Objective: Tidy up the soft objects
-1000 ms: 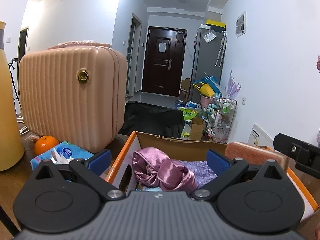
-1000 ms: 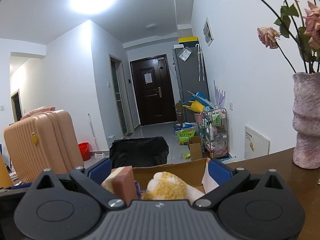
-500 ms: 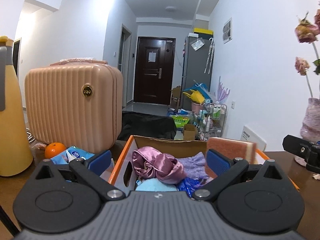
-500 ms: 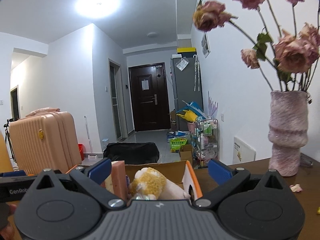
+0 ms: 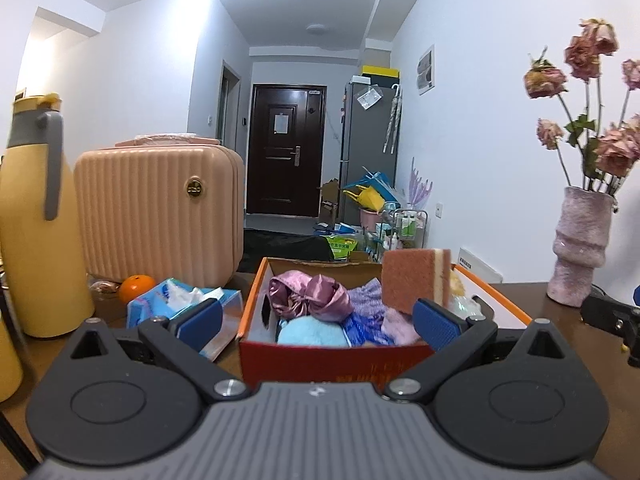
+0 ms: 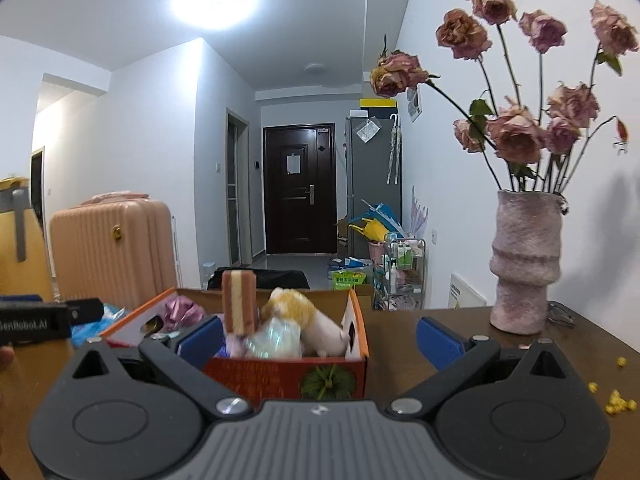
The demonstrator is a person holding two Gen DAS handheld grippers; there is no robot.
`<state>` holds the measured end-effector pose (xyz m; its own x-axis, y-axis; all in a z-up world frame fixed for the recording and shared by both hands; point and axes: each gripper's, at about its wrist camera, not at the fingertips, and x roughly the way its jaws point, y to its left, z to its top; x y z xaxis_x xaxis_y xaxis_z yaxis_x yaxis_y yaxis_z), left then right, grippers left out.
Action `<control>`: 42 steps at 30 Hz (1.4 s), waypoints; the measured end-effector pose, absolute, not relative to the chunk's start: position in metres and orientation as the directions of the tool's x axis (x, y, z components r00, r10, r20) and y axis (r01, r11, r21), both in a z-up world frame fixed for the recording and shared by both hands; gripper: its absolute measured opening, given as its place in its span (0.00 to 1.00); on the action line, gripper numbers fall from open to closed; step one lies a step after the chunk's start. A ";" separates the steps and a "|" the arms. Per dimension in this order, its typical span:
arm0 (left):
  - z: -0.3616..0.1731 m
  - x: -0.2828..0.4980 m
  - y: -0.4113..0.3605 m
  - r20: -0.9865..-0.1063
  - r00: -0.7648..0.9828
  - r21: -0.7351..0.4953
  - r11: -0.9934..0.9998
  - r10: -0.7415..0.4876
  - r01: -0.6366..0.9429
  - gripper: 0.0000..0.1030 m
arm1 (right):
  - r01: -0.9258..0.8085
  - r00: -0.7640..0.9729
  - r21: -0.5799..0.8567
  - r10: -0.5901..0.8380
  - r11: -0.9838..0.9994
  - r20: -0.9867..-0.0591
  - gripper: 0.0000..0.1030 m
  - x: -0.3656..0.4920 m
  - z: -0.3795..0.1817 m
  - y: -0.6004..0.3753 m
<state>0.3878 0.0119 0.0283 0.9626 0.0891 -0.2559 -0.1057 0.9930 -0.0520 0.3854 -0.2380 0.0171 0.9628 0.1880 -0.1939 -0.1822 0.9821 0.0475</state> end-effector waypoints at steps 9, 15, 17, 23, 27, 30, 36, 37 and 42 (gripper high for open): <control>0.025 0.320 0.017 -0.252 0.966 -0.034 0.997 0.056 -0.066 1.00 | -0.185 0.970 0.060 0.192 0.981 -0.152 1.00 0.308 0.014 -0.251; 0.024 0.274 0.016 -0.235 0.971 -0.029 0.999 0.029 -0.036 1.00 | -0.187 0.971 0.062 0.194 0.980 -0.140 1.00 0.267 0.007 -0.255; 0.023 0.261 0.015 -0.230 0.973 -0.021 0.999 0.026 -0.032 1.00 | -0.192 0.969 0.067 0.200 0.979 -0.143 1.00 0.255 0.003 -0.256; 0.016 0.226 0.011 -0.218 0.976 -0.006 1.000 0.020 -0.022 1.00 | -0.206 0.966 0.088 0.217 0.975 -0.141 1.00 0.234 -0.005 -0.259; 0.010 0.213 0.009 -0.221 0.975 -0.002 1.000 0.017 -0.018 1.00 | -0.220 0.963 0.084 0.230 0.972 -0.138 1.00 0.228 -0.009 -0.257; 0.008 0.210 0.006 -0.217 0.976 0.010 1.000 0.017 -0.015 1.00 | -0.225 0.964 0.076 0.233 0.971 -0.125 1.00 0.226 -0.010 -0.256; 0.006 0.211 0.006 -0.220 0.975 0.013 1.000 0.009 -0.006 1.00 | -0.228 0.964 0.074 0.236 0.971 -0.123 1.00 0.225 -0.013 -0.254; 0.006 0.211 0.006 -0.219 0.976 0.012 1.000 0.008 -0.006 1.00 | -0.229 0.964 0.075 0.237 0.971 -0.123 1.00 0.225 -0.013 -0.254; 0.005 0.210 0.008 -0.218 0.976 0.009 1.000 0.009 -0.008 1.00 | -0.228 0.963 0.073 0.236 0.971 -0.131 1.00 0.227 -0.013 -0.254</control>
